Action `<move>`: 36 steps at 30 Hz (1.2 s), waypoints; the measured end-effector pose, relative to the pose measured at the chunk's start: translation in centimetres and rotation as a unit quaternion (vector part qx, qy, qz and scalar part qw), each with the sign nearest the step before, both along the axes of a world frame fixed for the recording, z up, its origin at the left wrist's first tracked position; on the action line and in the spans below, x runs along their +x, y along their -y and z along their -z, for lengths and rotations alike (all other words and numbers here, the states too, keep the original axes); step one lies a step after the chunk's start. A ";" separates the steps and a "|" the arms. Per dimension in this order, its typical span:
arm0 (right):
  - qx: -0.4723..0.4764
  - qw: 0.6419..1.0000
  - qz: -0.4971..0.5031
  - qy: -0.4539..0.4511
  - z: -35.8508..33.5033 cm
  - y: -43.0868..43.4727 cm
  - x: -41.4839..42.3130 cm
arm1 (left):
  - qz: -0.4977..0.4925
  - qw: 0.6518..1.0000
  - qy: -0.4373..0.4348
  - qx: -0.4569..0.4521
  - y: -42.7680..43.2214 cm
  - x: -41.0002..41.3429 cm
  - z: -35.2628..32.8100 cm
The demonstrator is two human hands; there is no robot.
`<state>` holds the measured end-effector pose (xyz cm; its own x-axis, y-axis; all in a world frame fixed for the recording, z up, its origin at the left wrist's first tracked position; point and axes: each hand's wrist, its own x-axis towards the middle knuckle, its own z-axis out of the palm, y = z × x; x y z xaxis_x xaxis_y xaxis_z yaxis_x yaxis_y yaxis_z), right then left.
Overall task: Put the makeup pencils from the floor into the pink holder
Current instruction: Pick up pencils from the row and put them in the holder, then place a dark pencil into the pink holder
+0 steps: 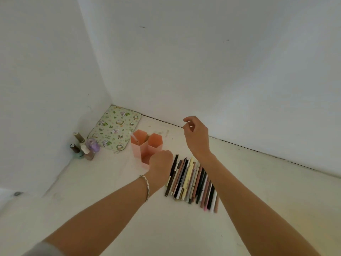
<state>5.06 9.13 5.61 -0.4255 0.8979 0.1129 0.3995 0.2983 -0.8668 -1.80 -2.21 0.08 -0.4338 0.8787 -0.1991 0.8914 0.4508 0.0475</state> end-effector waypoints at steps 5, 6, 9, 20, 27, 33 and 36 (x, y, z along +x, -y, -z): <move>-0.025 0.999 0.002 0.031 1.9 -0.5 2.0 | -0.043 0.998 0.038 -0.010 -2.2 0.7 2.2; -0.032 0.999 0.001 0.036 2.2 -0.7 2.2 | -0.041 0.998 0.036 -0.021 -2.5 0.8 2.6; -0.045 0.998 -0.008 0.050 3.1 -0.9 2.6 | -0.049 0.997 0.035 -0.042 -3.0 0.8 3.2; -0.045 0.974 -0.016 0.221 5.6 -1.5 2.1 | -0.003 0.986 0.133 0.096 -4.7 -0.9 -4.5; 0.002 0.883 -0.080 0.463 8.5 0.9 -0.1 | -0.042 0.916 0.212 0.339 -3.2 -4.8 -11.5; 0.025 0.894 -0.073 0.441 8.9 2.2 -1.1 | -0.089 0.871 0.273 0.399 -1.5 -6.9 -10.7; -0.031 0.938 -0.035 0.343 6.8 1.0 -1.8 | -0.115 0.846 0.270 0.444 -0.9 -8.5 -11.0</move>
<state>3.29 8.11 -1.14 -0.4369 0.8608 -0.2612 0.8511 0.3016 -0.4297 -10.25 -1.34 11.06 -0.6711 0.6898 0.2719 0.5242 0.1820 0.8319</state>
